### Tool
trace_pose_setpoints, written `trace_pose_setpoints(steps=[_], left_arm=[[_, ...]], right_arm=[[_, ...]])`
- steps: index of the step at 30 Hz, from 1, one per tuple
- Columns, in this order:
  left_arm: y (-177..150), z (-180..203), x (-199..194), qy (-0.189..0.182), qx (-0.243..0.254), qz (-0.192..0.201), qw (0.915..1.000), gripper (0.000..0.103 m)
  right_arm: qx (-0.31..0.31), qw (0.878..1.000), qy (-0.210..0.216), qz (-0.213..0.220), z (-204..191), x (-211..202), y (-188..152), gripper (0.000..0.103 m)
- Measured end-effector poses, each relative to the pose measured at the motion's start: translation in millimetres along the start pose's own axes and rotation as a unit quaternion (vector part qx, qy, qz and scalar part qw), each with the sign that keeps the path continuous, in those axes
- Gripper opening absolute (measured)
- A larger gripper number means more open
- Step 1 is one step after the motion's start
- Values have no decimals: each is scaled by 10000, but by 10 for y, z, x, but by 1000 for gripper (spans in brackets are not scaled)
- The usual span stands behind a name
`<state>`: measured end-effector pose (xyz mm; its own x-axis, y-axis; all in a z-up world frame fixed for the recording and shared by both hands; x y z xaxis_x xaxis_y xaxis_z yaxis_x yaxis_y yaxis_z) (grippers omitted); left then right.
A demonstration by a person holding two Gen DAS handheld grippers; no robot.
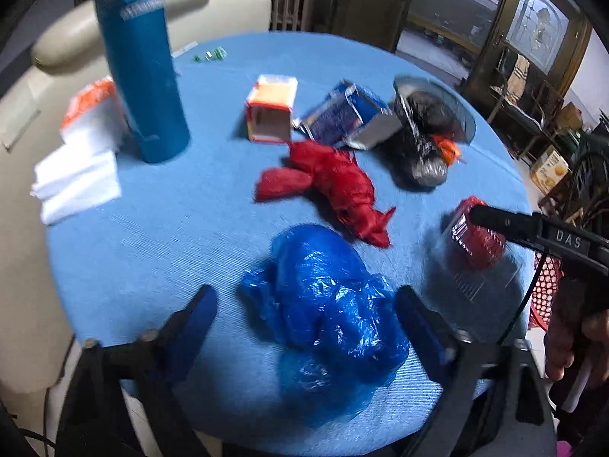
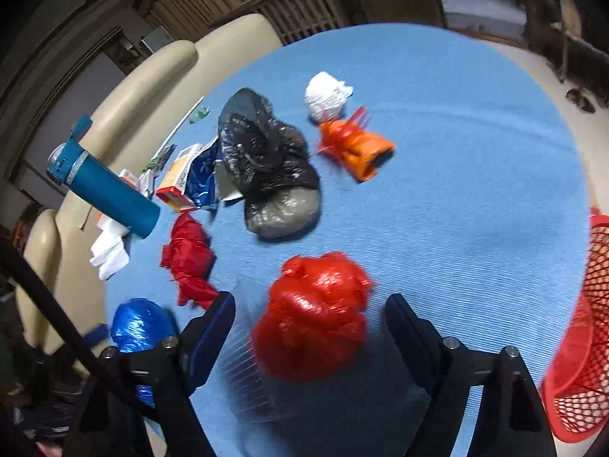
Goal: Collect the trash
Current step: 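Grasp the red plastic bag with the right tool while the left tool grasps the blue bag, then carry the red bag in the right tool while the left tool carries the blue bag to the basket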
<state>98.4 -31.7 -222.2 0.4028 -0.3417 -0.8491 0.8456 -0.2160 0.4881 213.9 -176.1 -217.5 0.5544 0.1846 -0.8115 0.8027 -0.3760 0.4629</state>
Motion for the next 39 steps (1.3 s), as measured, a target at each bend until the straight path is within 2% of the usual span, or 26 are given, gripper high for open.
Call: trace_pose_setpoints(steps=[1,5,7,8,9,12,15,17,18,19,20,23,26,28,31,36,39], left_arm=[[-26,36,61,-129,-27,-107,9999,78],[-63,116,150,-296,-31,-216,9993,65],[-50,140,126,-343,-75,-158,9993,57],[-37,148,101,-337,-70,-114,9993,55],[-22,161,75,-313,-39,-72,9995,52],[22,222,28,-133,202,22,9997,49],[38,242,-5,-57,261,69,9996,47],[47,224,-21,-12,263,96,9996,47],[49,218,-27,11,268,111,9996,47],[55,215,-24,13,267,123,9996,47],[54,217,-16,6,263,127,9996,46],[25,210,18,-25,257,91,9996,46],[31,201,16,-35,246,111,9996,46],[48,181,-16,-10,233,167,9996,46],[88,165,-80,27,244,268,9993,46],[235,332,-281,146,614,494,9968,45],[391,594,-462,134,1027,743,9918,45]], right_arm=[[-58,9999,77,-34,-44,17,0,77],[-15,9989,372,-296,-89,42,-67,69],[124,9972,695,-258,-90,2,-72,54],[172,9963,818,-190,-80,-40,-59,49],[201,9953,936,-138,-60,-91,-40,40],[226,9944,1035,-64,-30,-161,-6,35],[450,9935,1044,-102,100,-179,17,37],[689,9896,1245,-191,192,-202,27,38],[782,9877,1333,-230,222,-211,38,51],[908,9869,1305,-270,288,-197,42,77],[1046,9855,1317,-239,332,-185,58,80],[1446,9771,1537,-266,392,-96,107,80],[1506,9775,1384,-526,363,107,104,76],[1476,9761,1451,-657,295,184,122,58],[1292,9776,1445,-826,163,285,75,48],[1143,9831,1349,-474,121,156,139,45],[1073,9853,1322,161,200,-147,318,45]])
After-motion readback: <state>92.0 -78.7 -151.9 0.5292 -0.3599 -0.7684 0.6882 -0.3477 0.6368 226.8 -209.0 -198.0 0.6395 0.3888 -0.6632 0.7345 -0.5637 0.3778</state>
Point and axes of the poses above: each gripper's, at about its wrist camera, not at the fingertips, and x roughly the way its jaws point, z to its right, y to its top, the point moved 10 cm from there along x, roughly the way its jaws point, and after that the axes turned 5 degrees about -y, right-handed, at the moved point
